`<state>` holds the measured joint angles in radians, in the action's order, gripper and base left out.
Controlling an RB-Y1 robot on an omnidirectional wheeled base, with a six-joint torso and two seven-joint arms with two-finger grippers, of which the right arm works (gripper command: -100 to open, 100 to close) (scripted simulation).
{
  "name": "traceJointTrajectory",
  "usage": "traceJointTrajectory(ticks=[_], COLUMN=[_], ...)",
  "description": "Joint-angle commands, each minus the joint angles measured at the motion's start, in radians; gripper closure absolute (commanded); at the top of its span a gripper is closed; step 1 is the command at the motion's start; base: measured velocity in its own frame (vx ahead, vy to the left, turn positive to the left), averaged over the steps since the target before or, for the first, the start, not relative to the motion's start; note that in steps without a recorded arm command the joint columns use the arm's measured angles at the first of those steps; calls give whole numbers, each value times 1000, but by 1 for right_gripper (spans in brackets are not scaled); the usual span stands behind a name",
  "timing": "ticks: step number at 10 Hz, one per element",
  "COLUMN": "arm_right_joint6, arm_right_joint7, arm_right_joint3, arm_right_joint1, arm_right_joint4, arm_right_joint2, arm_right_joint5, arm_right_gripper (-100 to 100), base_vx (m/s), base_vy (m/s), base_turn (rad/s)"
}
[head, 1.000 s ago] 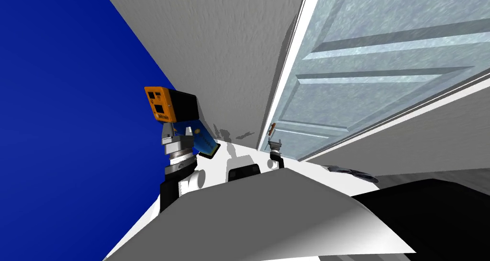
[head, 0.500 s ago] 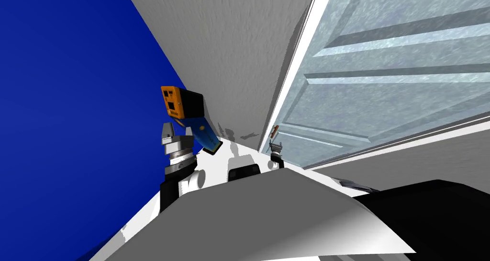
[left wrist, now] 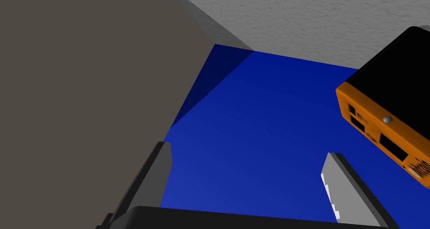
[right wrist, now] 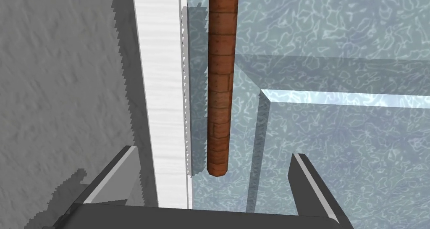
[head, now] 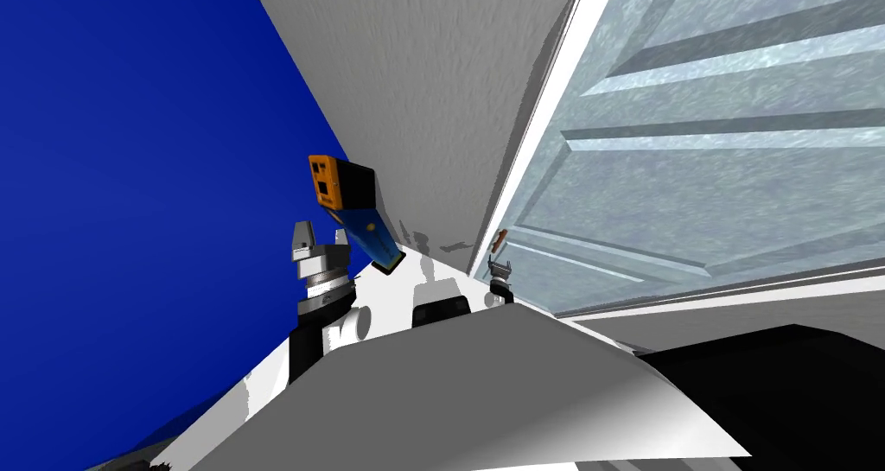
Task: Pull the door open
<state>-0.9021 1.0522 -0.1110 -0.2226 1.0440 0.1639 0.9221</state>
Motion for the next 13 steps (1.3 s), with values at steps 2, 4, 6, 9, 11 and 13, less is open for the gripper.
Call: traceJointTrajectory(ticks=[2, 4, 6, 9, 11, 13], arm_right_joint6=[-9, -17, -24, -34, -44, -49], arm_right_joint7=[47, 96, 132, 189, 242, 272], arm_right_joint3=[-3, -6, -8, -11, -14, -16], arm_right_joint1=[-10, -20, -28, -40, -51, -57], arm_right_joint4=[-22, -45, -62, -89, -114, -127], arm_right_joint2=[35, 70, 97, 138, 177, 199], arm_right_joint5=[3, 6, 8, 11, 14, 16], arm_right_gripper=[-100, -100, -100, -100, -100, -100], base_vx=[148, 146, 135, 98, 113, 133], base_vy=[0, 5, 0, 0, -18, 8], base_turn=[14, 12, 15, 9, 15, 11])
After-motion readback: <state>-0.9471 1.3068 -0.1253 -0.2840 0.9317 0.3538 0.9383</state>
